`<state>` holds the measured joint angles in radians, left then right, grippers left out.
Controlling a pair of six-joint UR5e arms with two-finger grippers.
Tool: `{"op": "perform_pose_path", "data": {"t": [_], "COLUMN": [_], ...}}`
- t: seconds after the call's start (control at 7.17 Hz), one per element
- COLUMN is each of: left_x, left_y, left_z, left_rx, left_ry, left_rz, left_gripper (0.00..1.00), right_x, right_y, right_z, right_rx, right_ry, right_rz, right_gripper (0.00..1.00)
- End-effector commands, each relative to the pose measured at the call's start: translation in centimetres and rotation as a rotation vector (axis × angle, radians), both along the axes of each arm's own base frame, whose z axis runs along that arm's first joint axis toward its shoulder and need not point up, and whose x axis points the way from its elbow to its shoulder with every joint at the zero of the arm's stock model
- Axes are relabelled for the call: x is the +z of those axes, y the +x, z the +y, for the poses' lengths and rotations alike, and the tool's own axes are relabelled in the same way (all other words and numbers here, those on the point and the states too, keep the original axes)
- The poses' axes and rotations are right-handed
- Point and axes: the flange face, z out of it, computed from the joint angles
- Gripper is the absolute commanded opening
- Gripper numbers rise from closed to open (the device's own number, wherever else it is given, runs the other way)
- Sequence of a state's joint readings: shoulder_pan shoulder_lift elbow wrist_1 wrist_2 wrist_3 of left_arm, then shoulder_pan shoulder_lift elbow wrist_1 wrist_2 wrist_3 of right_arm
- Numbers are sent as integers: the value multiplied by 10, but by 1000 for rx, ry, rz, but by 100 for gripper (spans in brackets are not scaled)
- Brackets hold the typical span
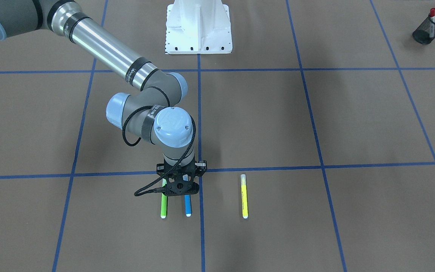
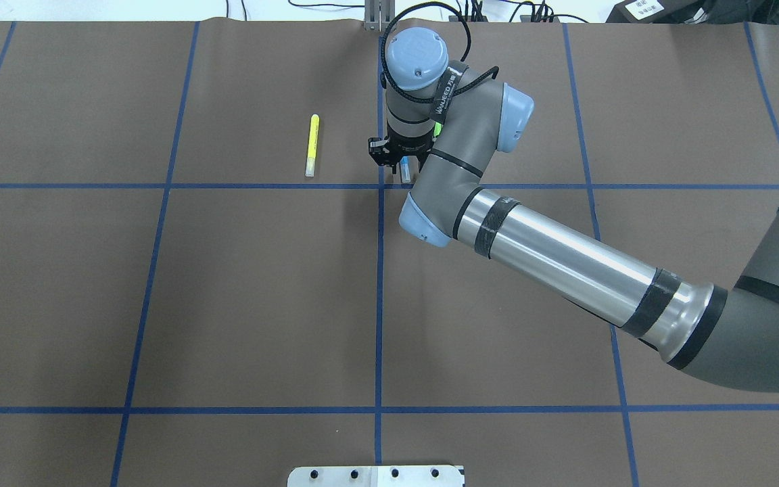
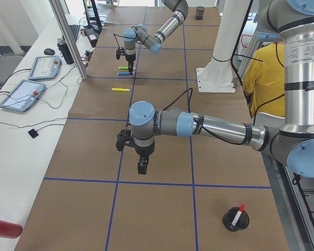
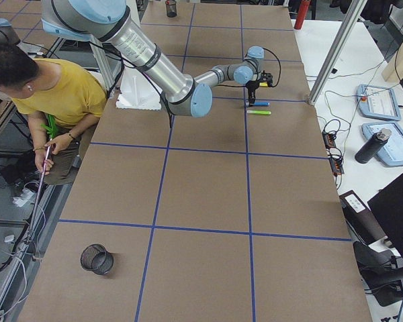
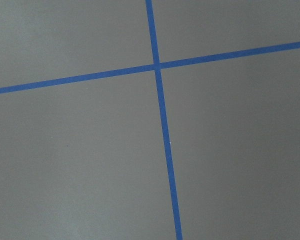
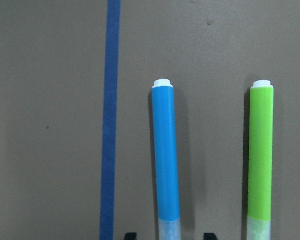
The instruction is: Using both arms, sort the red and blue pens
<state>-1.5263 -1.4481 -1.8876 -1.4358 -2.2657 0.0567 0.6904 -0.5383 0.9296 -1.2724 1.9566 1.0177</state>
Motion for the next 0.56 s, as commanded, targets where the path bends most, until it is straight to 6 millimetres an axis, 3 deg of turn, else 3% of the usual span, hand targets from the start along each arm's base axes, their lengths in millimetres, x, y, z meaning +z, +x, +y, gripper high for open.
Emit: {"op": "perform_pose_path", "data": {"t": [0.0,0.42], "left_x": [0,0], "left_y": [0,0], "left_z": [0,0], "left_rx": [0,0], "left_ry": [-1,-1], "left_rz": [0,0], "left_gripper": [100,100], "right_x": [1,-1], "right_y": [-3,-12], "right_z": [3,12], "right_rx": [0,-13], "right_ry": [0,-4], "right_rz": [-4,-2], "right_gripper": [54,45]}}
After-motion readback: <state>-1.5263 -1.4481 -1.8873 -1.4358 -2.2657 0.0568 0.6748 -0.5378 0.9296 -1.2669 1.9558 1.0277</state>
